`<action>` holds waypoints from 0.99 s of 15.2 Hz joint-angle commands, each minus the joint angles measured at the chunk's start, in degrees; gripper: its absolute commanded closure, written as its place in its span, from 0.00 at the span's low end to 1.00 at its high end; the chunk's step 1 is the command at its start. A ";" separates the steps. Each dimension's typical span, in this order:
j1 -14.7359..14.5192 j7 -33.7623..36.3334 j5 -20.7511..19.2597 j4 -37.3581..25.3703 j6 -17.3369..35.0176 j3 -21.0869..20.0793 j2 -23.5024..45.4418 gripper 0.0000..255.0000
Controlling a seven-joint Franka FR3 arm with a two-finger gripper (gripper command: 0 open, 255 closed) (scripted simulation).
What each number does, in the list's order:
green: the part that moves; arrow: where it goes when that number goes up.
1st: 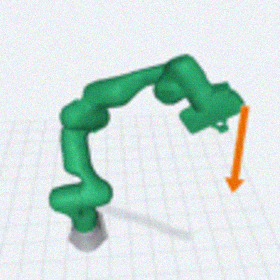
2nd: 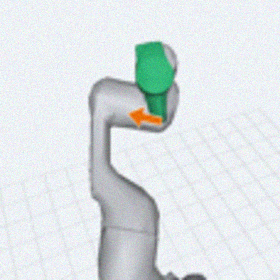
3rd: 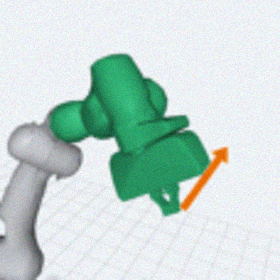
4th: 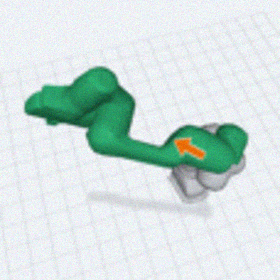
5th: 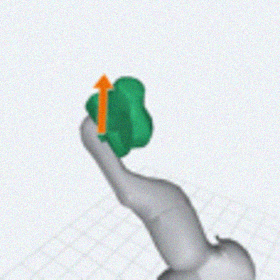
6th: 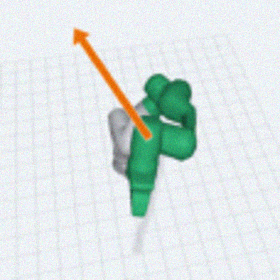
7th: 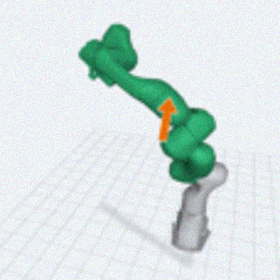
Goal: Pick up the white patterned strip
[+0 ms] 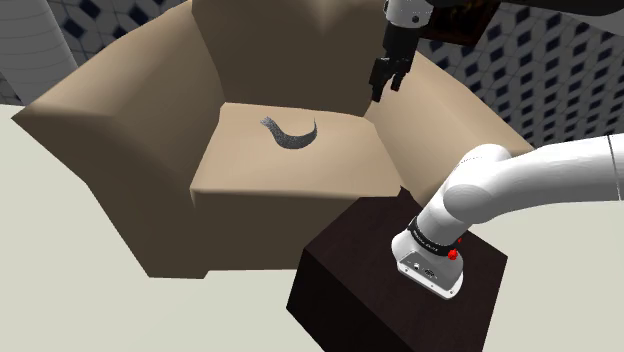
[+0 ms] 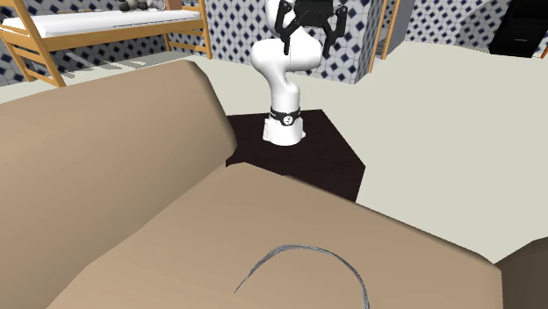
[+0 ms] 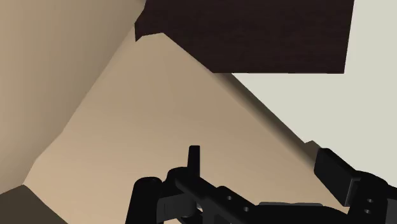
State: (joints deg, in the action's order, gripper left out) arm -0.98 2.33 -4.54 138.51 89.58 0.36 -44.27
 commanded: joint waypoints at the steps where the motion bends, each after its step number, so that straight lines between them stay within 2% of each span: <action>1: 0.00 0.00 0.00 0.00 0.00 0.00 0.00 0.00; 8: 0.01 3.01 -0.16 6.72 18.59 -0.86 7.00 0.00; 15: 0.55 6.46 -1.38 8.57 37.21 -1.94 18.95 0.00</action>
State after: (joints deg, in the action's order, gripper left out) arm -0.48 8.12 -5.73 147.07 124.00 -1.31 -27.17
